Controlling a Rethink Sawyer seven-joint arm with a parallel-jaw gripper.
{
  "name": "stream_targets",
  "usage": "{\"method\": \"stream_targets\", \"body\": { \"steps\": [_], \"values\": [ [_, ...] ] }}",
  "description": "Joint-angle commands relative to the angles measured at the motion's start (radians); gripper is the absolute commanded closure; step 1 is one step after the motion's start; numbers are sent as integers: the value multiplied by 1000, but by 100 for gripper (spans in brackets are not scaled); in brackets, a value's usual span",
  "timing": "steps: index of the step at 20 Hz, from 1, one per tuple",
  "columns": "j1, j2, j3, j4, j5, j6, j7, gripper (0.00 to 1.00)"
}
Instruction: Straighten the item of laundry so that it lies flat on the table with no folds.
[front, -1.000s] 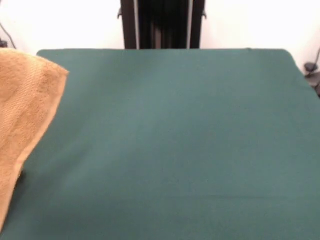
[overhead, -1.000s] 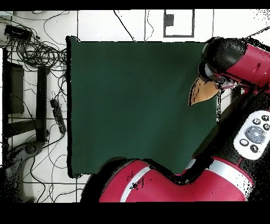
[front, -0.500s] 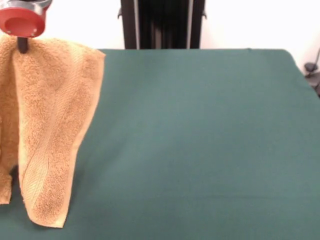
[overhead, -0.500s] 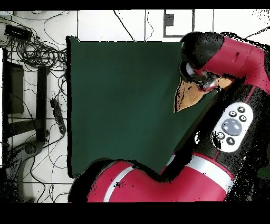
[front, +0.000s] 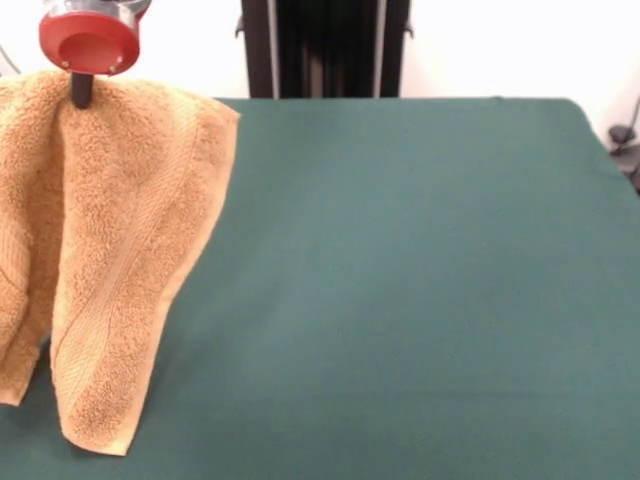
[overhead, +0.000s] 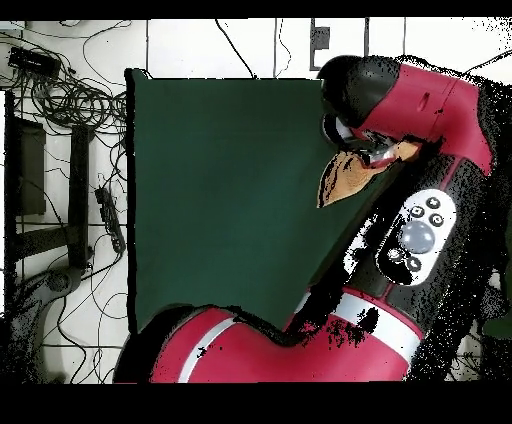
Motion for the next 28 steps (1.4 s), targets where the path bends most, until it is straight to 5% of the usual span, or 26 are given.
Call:
{"method": "stream_targets", "body": {
  "steps": [1,13,21,28],
  "values": [
    [40,-8,99,99,40,51,174,100],
    [113,-60,109,176,199,221,333,100],
    [149,-49,60,147,207,301,364,100],
    [165,-31,66,167,207,248,370,100]
  ]
}}
